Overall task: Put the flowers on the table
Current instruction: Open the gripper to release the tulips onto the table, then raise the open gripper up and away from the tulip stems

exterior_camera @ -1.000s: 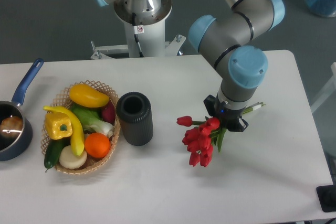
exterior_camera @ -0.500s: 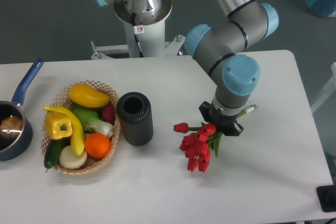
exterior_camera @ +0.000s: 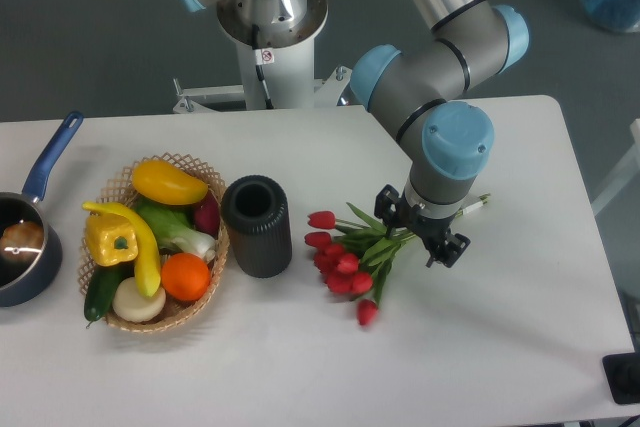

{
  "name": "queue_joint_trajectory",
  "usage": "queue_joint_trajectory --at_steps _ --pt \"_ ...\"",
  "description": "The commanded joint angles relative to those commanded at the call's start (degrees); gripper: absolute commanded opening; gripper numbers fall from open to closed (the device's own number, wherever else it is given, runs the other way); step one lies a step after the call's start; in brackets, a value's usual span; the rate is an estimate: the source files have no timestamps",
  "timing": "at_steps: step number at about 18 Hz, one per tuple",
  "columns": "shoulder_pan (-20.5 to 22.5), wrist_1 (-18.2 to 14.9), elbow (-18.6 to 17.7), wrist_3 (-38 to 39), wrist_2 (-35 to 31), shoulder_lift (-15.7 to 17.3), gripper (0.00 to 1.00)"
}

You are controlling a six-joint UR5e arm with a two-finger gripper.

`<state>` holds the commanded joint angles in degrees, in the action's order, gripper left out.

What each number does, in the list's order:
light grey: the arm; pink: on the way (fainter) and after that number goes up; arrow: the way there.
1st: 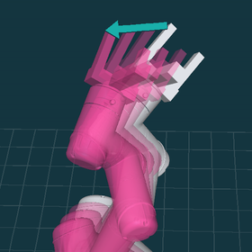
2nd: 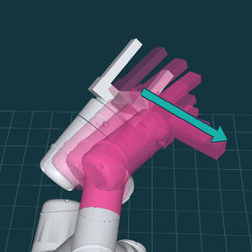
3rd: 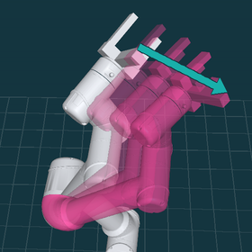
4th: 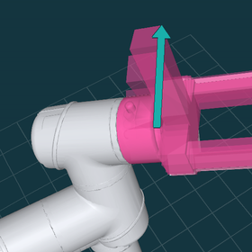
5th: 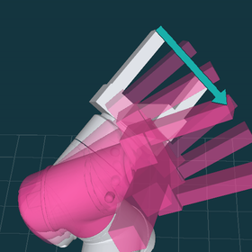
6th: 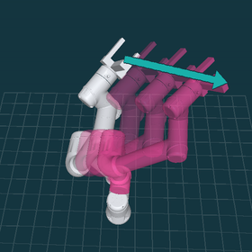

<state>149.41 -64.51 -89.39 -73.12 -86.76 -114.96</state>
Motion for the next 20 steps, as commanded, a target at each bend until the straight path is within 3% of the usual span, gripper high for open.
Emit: queue_joint_trajectory --at_steps 3,6,17,20 --pt "1.76 0.09 0.44 -1.57 4.48 1.13 1.00" --pt "2.90 0.18 1.67 -2.73 4.75 1.41 1.00" --pt "6.41 0.35 7.20 -6.32 1.15 1.50 1.00" --pt "7.20 0.27 7.30 -8.78 0.10 0.97 1.00"
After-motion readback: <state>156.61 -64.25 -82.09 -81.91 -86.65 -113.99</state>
